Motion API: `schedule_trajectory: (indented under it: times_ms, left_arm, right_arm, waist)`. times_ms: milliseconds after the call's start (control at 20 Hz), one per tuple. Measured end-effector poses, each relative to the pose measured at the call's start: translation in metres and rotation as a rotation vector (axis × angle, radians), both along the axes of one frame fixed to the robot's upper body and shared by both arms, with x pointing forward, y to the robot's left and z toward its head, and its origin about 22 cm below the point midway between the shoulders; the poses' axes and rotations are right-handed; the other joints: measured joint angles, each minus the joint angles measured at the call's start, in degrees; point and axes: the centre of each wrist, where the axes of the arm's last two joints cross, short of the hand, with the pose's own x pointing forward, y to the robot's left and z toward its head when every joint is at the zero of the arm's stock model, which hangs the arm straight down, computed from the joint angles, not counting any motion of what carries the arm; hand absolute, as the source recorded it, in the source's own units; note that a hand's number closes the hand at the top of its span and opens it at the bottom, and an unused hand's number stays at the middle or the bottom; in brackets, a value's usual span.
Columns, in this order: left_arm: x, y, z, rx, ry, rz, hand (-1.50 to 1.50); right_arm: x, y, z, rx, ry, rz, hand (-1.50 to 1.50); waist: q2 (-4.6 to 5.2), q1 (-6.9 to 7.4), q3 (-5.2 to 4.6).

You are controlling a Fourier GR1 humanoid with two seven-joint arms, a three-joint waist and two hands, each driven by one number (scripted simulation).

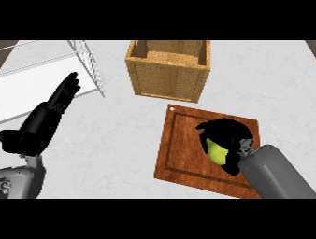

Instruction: Pick the pear from the cutting board and place it in the basket

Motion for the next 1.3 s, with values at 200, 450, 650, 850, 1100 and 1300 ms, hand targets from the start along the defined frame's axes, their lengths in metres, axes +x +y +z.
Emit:
schedule_trajectory:
  times_ms: [200, 450, 650, 850, 1100, 1300]
  left_arm:
    - [0.001, -0.005, -0.003, 0.001, 0.008, -0.015, 0.00]
    - [0.003, -0.010, -0.003, -0.002, 0.011, -0.044, 0.00]
    - [0.007, -0.014, 0.000, -0.003, 0.000, -0.071, 0.00]
    - [0.008, -0.020, -0.002, -0.008, 0.010, -0.082, 0.00]
    - [0.011, -0.020, 0.000, -0.003, 0.011, -0.077, 0.00]
    - [0.009, -0.022, -0.001, -0.001, 0.011, -0.070, 0.00]
  right_arm:
    - [-0.017, 0.058, 0.004, 0.066, -0.148, -0.070, 1.50]
    - [-0.039, 0.110, 0.019, 0.168, -0.363, -0.206, 1.50]
    - [-0.057, 0.134, 0.026, 0.323, -0.420, -0.330, 1.50]
    - [-0.076, 0.153, 0.047, 0.553, -0.483, -0.421, 1.50]
    - [-0.098, 0.176, 0.083, 0.816, -0.587, -0.486, 1.50]
    - [-0.107, 0.190, 0.113, 0.925, -0.646, -0.501, 1.50]
  waist:
    - [0.16, 0.51, 0.14]
    - [0.45, 2.45, 0.41]
    - [0.85, 3.98, 0.51]
    - [0.84, 4.41, 0.56]
    - [0.46, 4.07, 0.47]
    - [0.20, 3.52, 0.37]
